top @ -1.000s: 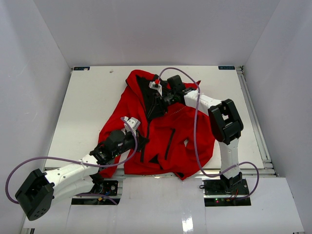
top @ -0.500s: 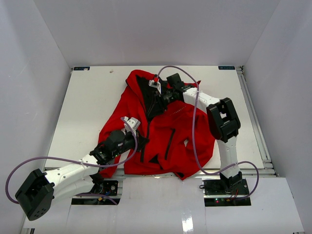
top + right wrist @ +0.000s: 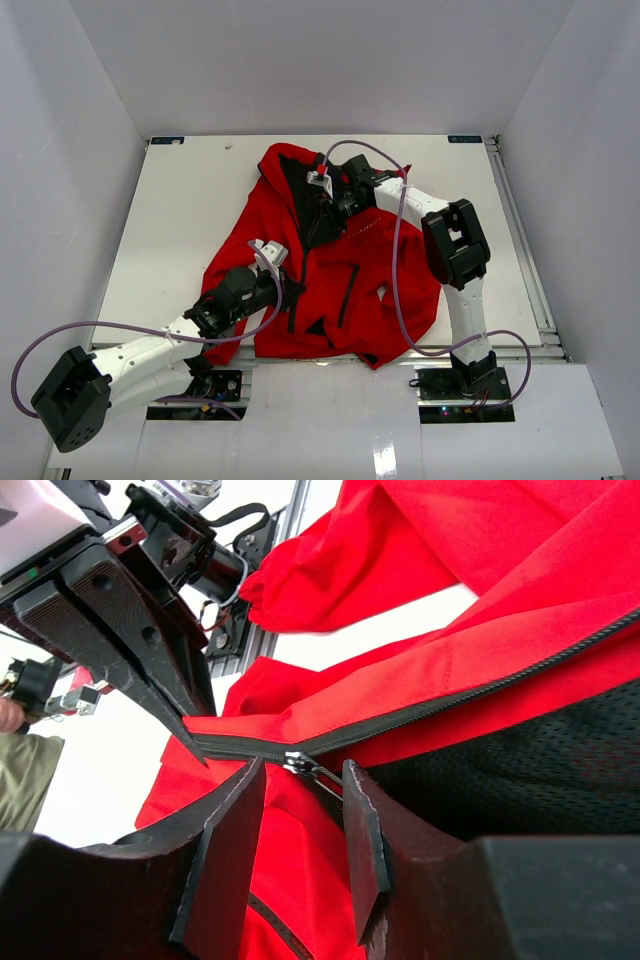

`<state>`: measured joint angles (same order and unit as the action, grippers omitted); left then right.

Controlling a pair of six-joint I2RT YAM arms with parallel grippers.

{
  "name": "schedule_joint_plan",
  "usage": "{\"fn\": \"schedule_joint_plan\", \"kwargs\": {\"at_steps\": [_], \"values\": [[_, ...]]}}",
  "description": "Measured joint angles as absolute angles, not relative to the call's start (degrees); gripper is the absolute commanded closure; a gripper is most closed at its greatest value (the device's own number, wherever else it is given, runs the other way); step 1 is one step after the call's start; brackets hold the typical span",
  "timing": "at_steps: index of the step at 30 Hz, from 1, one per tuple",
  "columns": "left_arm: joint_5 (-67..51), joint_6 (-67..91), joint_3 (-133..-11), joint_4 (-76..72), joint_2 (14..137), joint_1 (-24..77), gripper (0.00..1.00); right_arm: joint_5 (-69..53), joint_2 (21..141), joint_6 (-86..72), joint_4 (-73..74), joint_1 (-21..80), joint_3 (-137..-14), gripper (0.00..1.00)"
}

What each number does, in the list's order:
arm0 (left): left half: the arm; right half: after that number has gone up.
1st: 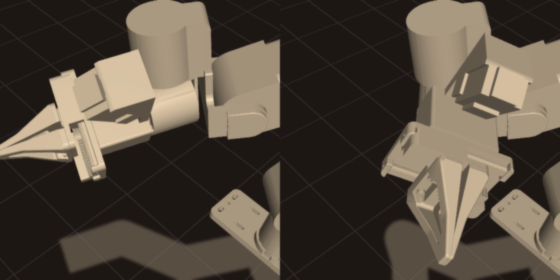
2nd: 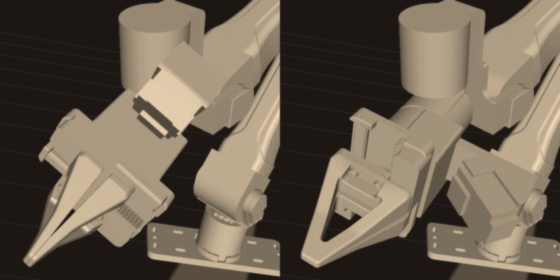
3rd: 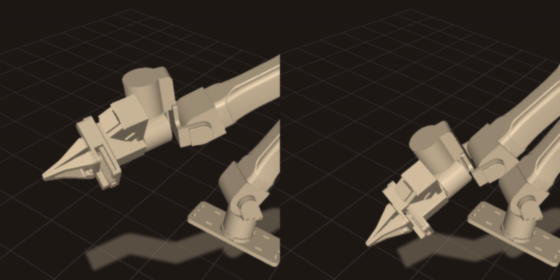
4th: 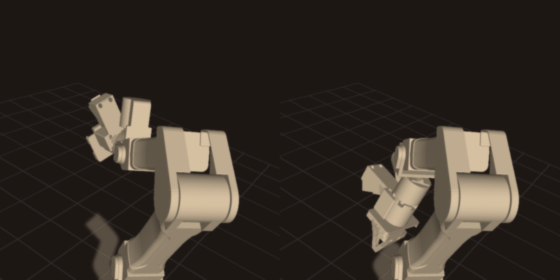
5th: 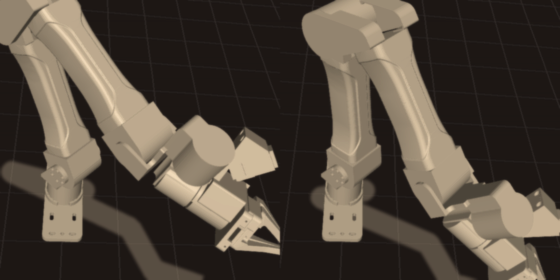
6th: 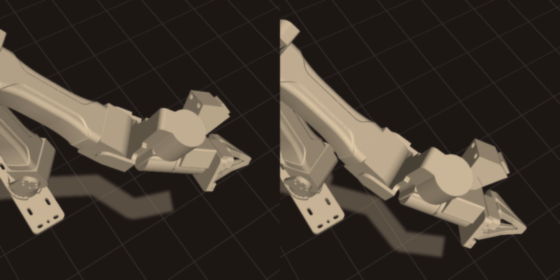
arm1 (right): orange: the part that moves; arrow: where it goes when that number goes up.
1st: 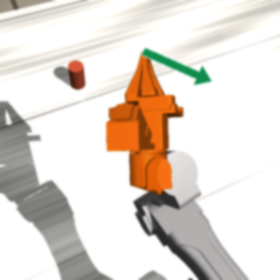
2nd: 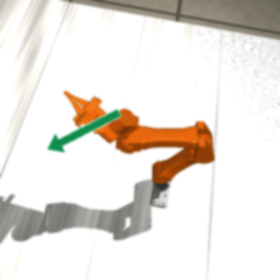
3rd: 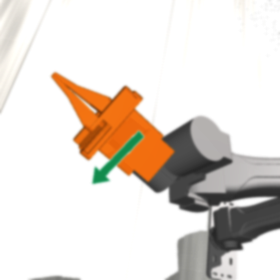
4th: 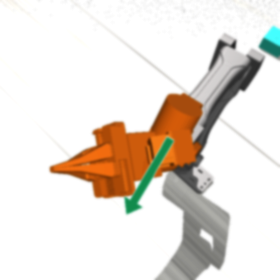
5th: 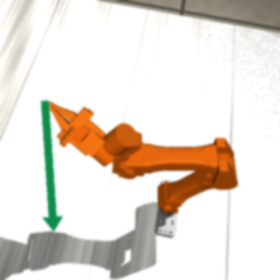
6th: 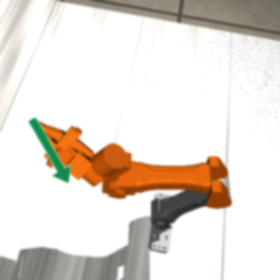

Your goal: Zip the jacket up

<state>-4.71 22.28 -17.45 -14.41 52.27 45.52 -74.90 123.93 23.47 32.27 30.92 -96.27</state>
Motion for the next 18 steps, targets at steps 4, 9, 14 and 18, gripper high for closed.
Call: {"fn": "schedule_joint_plan", "kwargs": {"at_steps": [4,9,14,18], "values": [[-4.6,22.2,-17.4,-14.4,52.3,45.5,1.0,-75.7,124.3,25.8,35.2,31.3,-97.1,0.66],[-4.3,22.3,-17.3,-14.3,52.3,45.5,0.95,-76.1,125.7,28.3,38.7,32.2,-99.4,0.83],[-2.8,23.4,-17.3,-13.2,52.7,45.6,0.5,-76.0,126.2,29.9,40.6,32.5,-99.7,0.92],[-0.3,25.4,-17.6,-11.3,54.2,45.6,0.35,-75.9,126.0,31.3,41.5,32.8,-99.3,0.92]]}}
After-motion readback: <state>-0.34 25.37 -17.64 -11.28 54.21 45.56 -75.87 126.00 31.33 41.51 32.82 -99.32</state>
